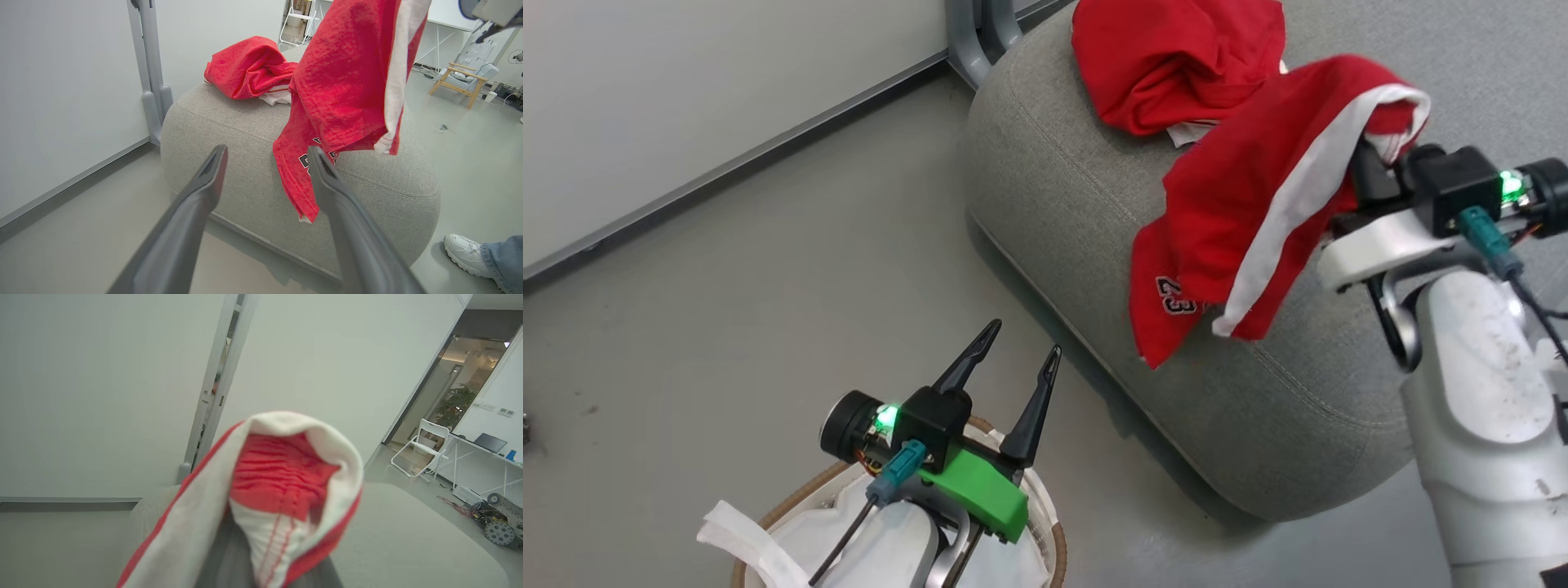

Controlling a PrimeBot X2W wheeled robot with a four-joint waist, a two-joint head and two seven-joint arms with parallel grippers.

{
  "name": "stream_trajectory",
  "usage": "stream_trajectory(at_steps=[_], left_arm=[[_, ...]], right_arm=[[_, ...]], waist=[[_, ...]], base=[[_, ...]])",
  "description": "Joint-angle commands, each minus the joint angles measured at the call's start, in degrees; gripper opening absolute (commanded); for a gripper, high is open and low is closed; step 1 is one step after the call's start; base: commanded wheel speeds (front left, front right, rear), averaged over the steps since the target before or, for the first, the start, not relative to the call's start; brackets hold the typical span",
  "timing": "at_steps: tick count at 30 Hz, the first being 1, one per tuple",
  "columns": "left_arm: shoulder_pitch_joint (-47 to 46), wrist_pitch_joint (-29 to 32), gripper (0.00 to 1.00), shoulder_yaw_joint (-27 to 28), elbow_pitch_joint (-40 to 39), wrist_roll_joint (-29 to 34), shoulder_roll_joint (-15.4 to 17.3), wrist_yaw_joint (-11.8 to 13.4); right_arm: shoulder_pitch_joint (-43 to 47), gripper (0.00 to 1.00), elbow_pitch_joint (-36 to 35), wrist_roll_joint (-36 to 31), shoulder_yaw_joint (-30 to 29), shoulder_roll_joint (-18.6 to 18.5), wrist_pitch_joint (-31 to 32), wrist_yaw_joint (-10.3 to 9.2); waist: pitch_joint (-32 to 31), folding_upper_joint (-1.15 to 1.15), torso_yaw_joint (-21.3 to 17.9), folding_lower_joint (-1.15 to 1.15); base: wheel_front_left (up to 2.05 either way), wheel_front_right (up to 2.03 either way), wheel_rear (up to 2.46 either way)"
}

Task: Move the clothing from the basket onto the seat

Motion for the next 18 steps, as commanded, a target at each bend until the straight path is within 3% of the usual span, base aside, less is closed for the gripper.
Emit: stream_trajectory(at_steps=[1, 6, 13, 18], left_arm=[[-1.27, -0.04, 1.00, 0.04, -0.57, 0.33, 0.55, -0.23], [-2.42, -0.03, 1.00, -0.32, -1.65, 1.33, 1.41, -0.31], [-4.98, 0.09, 1.00, -0.89, -3.38, 2.62, 3.11, -0.40], [-7.07, 0.50, 1.00, -1.85, -5.31, 3.15, 3.81, -0.35]], right_arm=[[-2.35, 0.00, -0.36, -0.41, -1.32, -1.82, -0.13, -0.08], [-9.98, 0.00, 0.71, -1.42, -5.05, -8.52, -0.13, -0.08], [-23.83, 0.00, 7.77, -2.04, -10.19, -18.93, 0.07, -0.08], [-32.47, 0.00, 14.23, -2.12, -14.98, -22.45, 0.30, -0.07]], waist=[[2.02, -0.01, 1.90, 0.00], [5.69, -0.01, 5.31, 0.00], [12.19, -0.01, 10.62, 0.00], [16.95, -0.01, 14.43, 0.00]], base=[[0.00, 0.00, 0.00], [0.00, 0.00, 0.00], [0.00, 0.00, 0.00], [0.00, 0.00, 0.00]])
